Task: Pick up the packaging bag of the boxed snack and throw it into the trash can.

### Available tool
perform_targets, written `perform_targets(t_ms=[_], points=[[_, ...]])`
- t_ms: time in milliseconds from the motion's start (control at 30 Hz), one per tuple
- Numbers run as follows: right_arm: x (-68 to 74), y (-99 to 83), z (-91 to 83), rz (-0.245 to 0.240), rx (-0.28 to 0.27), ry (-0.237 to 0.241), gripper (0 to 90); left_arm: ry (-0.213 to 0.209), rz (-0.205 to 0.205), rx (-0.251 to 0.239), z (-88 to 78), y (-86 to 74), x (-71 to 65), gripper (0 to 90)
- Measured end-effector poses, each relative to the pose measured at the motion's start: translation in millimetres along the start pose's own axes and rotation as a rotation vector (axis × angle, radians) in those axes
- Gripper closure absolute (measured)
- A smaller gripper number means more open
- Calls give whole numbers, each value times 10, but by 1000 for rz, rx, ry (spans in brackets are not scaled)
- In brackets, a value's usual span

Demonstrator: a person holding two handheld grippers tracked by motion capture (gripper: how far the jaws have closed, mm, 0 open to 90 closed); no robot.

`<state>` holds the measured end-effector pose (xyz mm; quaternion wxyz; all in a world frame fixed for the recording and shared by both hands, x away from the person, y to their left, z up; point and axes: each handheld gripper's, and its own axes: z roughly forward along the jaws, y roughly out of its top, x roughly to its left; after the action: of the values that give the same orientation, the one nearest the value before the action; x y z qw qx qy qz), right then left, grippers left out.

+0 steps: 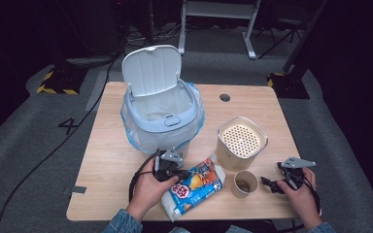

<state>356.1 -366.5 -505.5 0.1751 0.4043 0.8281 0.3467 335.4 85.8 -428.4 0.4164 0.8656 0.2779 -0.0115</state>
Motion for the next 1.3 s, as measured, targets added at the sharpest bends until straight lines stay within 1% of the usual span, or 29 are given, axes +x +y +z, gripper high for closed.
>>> perform_targets(t_ms=[67, 167, 267, 367, 400, 467, 500, 567, 600, 633, 800, 833, 967, 1033, 1300], points=[[0, 0, 0, 0, 0, 0, 22, 1, 2, -36, -64, 15, -19, 884], [0, 0, 0, 0, 0, 0, 22, 5, 18, -89, -185, 50, -35, 884], [0, 0, 0, 0, 0, 0, 22, 5, 20, -153, -288, 76, -46, 884], [0, 0, 0, 0, 0, 0, 22, 8, 43, -204, -385, 110, -53, 885], [0, 0, 0, 0, 0, 0, 22, 10, 46, -228, -425, 124, -59, 885], [0, 0, 0, 0, 0, 0, 22, 9, 54, -257, -476, 148, -67, 885], [0, 0, 0, 0, 0, 0, 22, 15, 64, -271, -506, 165, -70, 885], [0, 0, 0, 0, 0, 0, 22, 18, 68, -302, -560, 198, -88, 885], [0, 0, 0, 0, 0, 0, 22, 26, 80, -313, -589, 218, -92, 885], [0, 0, 0, 0, 0, 0, 22, 31, 81, -325, -617, 238, -102, 885], [0, 0, 0, 0, 0, 0, 22, 55, 110, -361, -768, 361, -121, 885], [0, 0, 0, 0, 0, 0, 22, 57, 109, -372, -795, 389, -125, 885], [0, 0, 0, 0, 0, 0, 22, 69, 128, -402, -903, 514, -146, 886], [0, 0, 0, 0, 0, 0, 22, 77, 142, -411, -956, 577, -151, 886], [1, -1, -1, 0, 0, -1, 22, 80, 177, -443, -1116, 776, -127, 886]])
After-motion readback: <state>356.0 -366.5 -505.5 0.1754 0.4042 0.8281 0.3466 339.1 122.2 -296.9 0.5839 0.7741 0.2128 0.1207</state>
